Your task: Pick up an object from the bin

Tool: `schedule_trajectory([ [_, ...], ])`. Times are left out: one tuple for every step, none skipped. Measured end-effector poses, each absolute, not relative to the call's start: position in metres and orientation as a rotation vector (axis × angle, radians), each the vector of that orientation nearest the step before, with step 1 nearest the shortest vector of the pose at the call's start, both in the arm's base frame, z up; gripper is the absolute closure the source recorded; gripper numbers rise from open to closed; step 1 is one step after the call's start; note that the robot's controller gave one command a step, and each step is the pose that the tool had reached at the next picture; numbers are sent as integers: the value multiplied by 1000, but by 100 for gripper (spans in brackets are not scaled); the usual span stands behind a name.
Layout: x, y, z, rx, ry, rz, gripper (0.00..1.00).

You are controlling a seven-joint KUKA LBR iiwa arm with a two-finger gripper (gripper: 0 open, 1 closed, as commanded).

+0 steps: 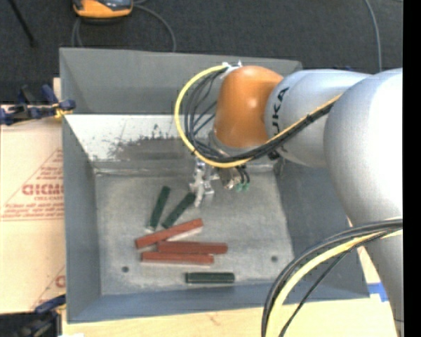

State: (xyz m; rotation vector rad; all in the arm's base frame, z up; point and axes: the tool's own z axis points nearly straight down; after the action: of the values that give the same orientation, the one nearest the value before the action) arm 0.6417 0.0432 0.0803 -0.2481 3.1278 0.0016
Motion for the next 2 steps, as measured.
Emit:
schedule_trajectory([
  [642, 43, 80, -249, 3127, 1, 100],
  [637, 52, 111, -384, 3118, -1, 100],
])
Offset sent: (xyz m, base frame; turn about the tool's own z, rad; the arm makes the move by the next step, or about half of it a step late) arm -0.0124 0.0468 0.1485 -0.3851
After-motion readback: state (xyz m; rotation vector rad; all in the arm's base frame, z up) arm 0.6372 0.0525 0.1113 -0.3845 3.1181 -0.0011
